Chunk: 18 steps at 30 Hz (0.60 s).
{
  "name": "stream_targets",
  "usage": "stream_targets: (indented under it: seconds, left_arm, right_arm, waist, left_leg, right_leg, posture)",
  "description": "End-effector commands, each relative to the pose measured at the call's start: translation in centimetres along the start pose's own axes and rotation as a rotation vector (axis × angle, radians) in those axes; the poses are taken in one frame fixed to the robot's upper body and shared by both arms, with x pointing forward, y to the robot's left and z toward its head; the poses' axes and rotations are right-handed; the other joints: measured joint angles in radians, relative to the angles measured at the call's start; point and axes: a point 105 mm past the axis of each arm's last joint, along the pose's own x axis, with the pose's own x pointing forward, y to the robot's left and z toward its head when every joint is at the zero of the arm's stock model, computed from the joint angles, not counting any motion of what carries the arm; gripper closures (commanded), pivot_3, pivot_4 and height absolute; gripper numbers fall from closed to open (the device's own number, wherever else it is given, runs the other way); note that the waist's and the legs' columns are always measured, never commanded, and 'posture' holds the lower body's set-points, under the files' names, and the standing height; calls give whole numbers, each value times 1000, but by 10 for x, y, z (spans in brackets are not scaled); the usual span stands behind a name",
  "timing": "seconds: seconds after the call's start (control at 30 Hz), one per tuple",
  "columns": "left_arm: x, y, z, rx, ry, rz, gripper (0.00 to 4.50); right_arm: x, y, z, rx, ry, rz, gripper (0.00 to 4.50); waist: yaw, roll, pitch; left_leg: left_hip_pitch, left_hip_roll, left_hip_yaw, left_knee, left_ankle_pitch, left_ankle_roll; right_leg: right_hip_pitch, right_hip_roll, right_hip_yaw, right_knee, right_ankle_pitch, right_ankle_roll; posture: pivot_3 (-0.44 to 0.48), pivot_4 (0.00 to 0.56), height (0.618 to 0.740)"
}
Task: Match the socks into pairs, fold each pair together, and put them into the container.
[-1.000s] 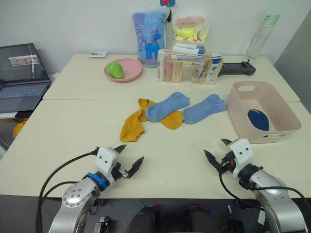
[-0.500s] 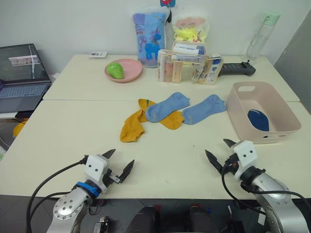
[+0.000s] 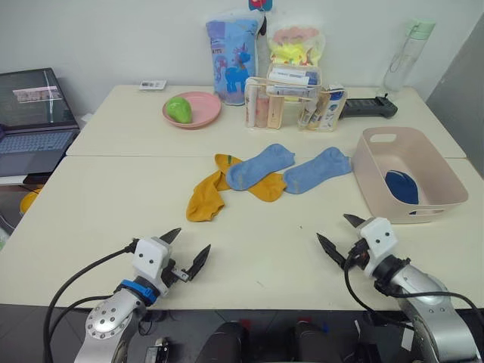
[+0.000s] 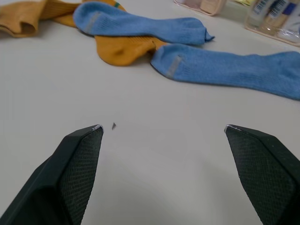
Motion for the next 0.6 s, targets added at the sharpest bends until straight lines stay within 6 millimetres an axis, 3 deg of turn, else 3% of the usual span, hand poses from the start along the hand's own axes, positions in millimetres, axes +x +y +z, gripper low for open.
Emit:
stream_targets:
  seconds: [0.03, 0.17, 0.3, 0.4, 0.5, 0.6]
  left_arm:
    - [14, 18, 23, 43, -44, -11, 0]
    - [39, 33, 32, 83, -21, -23, 0]
    - [59, 33, 30, 107, 26, -74, 0]
    - [75, 23, 16, 118, 101, -146, 0]
    - [79, 20, 0, 126, 183, -160, 0]
    - [80, 22, 0, 144, 188, -133, 0]
  right_arm:
    - [18, 15, 41, -9, -79, 173, 47]
    - [30, 27, 67, -47, -74, 312, 47]
    - [37, 31, 84, -55, -93, 352, 47]
    - [40, 34, 89, -60, -100, 369, 47]
    - [42, 34, 89, -75, -96, 361, 47]
    - [42, 33, 90, -79, -99, 354, 47]
  waist:
    - [0, 0, 0]
    - [0, -1, 0]
    - [0, -1, 0]
    - [1, -1, 0]
    - [-1, -1, 0]
    - [-4, -1, 0]
  left_leg:
    - [0, 0, 0, 0, 0, 0]
    - [0, 0, -1, 0, 0, 0]
    - [-2, -1, 0, 0, 0, 0]
    - [-1, -1, 0, 1, 0, 0]
    - [-1, -1, 0, 1, 0, 0]
    - [-1, -1, 0, 0, 0, 0]
  right_leg:
    - [0, 0, 0, 0, 0, 0]
    - [0, 0, -1, -1, 0, 0]
    - [0, 0, -1, -2, 0, 0]
    - [0, -1, -1, -2, 0, 0]
    - [0, -1, -1, -1, 0, 0]
    - [0, 0, -1, 0, 0, 0]
  posture:
    - [0, 150, 740]
    - [0, 150, 740]
    - [0, 150, 740]
    - [0, 150, 740]
    - [0, 150, 740]
    - [0, 150, 740]
